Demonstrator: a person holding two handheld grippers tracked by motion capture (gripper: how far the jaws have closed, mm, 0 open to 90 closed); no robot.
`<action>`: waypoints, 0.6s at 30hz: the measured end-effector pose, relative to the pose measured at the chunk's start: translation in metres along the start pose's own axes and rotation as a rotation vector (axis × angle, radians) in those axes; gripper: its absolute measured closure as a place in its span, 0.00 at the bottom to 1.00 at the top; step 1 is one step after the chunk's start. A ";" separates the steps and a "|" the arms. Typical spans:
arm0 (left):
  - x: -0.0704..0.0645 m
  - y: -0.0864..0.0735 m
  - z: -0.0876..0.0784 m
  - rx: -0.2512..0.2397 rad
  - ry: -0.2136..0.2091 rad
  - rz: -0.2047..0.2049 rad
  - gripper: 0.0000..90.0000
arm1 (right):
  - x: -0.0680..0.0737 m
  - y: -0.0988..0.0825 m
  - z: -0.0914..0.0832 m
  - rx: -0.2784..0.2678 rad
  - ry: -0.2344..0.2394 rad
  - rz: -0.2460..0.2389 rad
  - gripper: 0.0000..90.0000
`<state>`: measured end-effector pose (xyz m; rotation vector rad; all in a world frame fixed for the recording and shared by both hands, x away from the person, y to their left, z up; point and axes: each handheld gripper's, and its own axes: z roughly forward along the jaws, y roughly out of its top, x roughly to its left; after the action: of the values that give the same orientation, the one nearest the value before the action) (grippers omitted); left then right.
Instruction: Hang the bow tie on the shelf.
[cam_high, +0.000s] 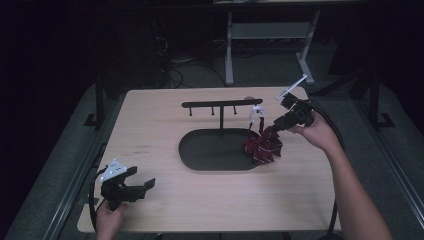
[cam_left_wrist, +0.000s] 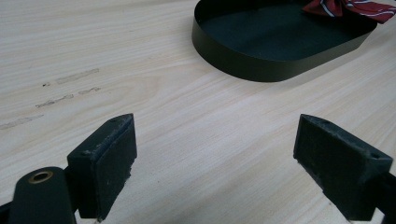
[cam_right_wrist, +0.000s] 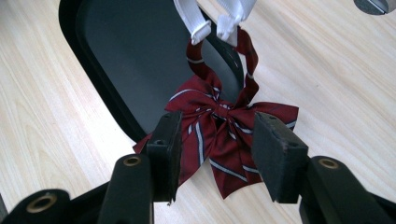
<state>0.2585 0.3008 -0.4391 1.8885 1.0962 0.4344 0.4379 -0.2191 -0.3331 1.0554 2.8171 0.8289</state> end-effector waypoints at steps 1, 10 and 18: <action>0.000 0.000 0.000 -0.001 0.000 -0.002 0.15 | 0.000 -0.001 0.000 0.000 -0.001 -0.002 0.58; 0.000 0.000 0.001 0.000 0.000 -0.003 0.15 | 0.000 -0.007 0.001 0.001 0.003 0.002 0.57; 0.000 0.000 0.001 0.002 0.001 0.001 0.15 | 0.002 -0.011 0.002 0.004 0.007 -0.003 0.56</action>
<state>0.2587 0.3004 -0.4395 1.8901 1.0968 0.4349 0.4301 -0.2231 -0.3400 1.0500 2.8274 0.8285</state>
